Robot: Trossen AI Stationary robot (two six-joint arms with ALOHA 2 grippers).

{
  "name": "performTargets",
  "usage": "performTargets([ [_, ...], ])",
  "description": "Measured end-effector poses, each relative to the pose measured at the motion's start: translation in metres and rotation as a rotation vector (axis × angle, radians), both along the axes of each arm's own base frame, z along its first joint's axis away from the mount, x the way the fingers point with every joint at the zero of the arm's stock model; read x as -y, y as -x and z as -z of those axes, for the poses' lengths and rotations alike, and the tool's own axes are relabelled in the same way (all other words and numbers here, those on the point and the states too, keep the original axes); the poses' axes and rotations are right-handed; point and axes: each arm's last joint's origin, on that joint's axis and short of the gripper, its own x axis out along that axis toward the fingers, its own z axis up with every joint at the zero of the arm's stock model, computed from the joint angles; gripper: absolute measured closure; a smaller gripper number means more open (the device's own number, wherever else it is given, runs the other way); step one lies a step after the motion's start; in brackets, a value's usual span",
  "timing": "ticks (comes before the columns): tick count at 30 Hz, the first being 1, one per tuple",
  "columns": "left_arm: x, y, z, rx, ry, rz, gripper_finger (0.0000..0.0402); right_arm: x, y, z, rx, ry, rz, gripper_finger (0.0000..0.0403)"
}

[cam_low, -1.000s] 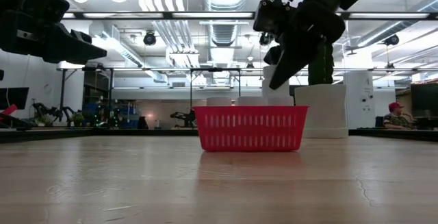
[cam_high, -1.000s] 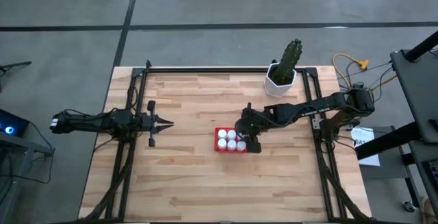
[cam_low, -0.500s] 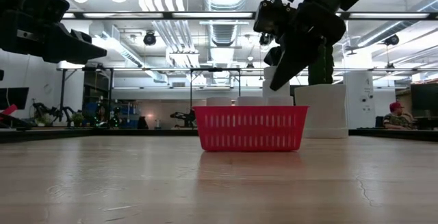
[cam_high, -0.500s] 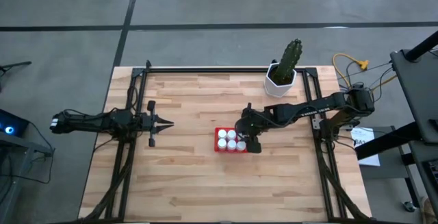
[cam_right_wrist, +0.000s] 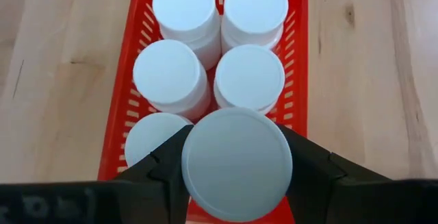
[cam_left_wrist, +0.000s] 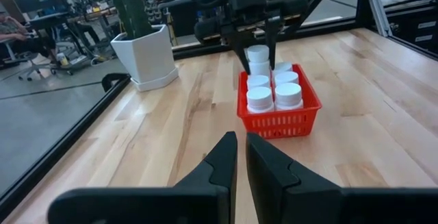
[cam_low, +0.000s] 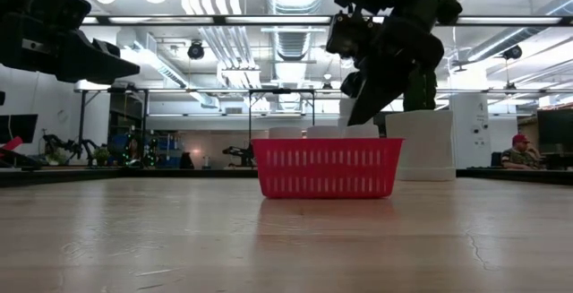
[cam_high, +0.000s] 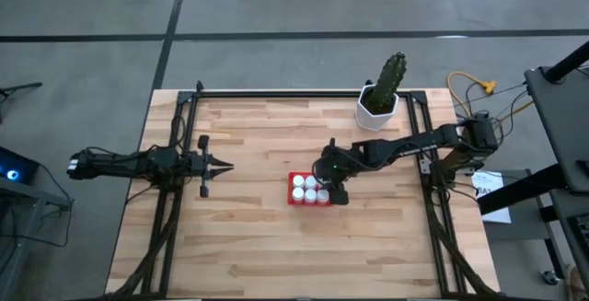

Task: Pick and place pill bottles into a basket
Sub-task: Put the white pill bottle into the red basket, then return to Home Position

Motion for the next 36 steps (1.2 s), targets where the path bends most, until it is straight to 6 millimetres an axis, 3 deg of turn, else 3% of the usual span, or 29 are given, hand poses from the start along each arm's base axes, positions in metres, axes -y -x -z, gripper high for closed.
performTargets([
  [10,0.0,0.0,0.0,-0.002,0.007,-0.001,0.0387,0.002,0.0,0.0,-0.004,-0.008,0.006,0.0235],
  [15,0.0,0.0,0.0,-0.001,0.023,-0.004,0.0387,0.002,0.001,0.001,-0.009,-0.02,0.028,0.0179],
  [19,0.0,0.0,0.0,-0.001,0.023,-0.005,0.0387,0.002,0.001,0.001,-0.01,-0.022,0.03,0.016],
  [30,0.0,0.0,0.0,-0.001,0.023,-0.005,0.0387,0.002,0.001,-0.003,-0.001,-0.02,0.027,0.0181],
  [36,0.0,0.0,0.0,-0.001,0.02,-0.005,0.0387,0.004,0.001,-0.029,0.058,0.045,0.03,0.0184],
])
